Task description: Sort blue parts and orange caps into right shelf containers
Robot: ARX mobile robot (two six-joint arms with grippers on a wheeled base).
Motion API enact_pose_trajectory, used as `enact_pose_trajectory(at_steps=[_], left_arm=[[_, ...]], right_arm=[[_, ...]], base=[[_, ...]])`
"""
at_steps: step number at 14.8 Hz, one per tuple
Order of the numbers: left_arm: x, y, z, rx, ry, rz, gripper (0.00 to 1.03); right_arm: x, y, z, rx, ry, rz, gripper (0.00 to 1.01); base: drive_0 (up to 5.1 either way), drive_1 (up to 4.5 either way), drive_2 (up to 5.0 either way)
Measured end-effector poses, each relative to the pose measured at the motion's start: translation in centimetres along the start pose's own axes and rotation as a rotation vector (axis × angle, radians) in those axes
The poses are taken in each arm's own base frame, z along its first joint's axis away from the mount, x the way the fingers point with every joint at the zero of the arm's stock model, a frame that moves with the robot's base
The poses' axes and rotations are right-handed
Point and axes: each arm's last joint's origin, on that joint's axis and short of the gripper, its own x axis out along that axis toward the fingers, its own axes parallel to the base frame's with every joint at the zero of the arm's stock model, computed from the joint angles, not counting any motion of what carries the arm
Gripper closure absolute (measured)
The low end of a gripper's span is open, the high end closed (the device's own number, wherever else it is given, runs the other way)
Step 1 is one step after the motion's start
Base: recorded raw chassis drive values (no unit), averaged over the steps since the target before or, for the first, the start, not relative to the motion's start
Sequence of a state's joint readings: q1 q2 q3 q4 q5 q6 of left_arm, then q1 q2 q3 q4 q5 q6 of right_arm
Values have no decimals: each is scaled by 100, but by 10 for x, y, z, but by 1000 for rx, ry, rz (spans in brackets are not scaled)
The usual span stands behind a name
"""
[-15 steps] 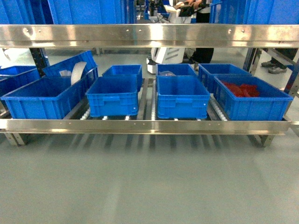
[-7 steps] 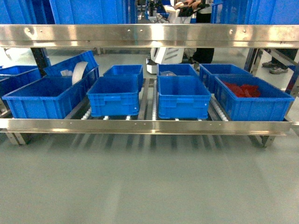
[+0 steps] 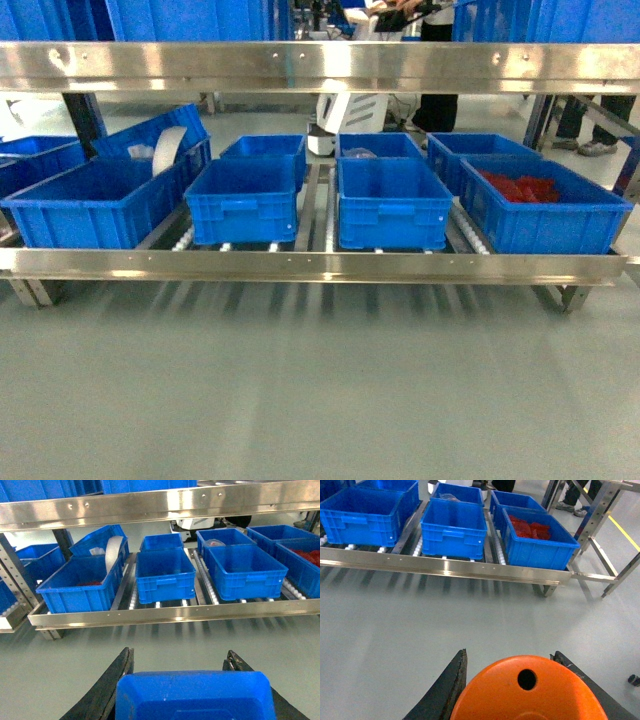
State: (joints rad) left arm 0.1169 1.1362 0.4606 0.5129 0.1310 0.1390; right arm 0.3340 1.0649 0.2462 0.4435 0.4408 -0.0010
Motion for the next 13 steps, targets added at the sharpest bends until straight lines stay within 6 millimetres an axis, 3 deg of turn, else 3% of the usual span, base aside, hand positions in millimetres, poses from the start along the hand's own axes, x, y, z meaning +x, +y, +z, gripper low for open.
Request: enact_pose_trajectory(at_steps=[13], left_arm=[[0, 0, 0, -1, 3, 0, 58]], right_arm=[[0, 0, 0, 0, 1, 0, 59]], base=[[0, 0, 0]])
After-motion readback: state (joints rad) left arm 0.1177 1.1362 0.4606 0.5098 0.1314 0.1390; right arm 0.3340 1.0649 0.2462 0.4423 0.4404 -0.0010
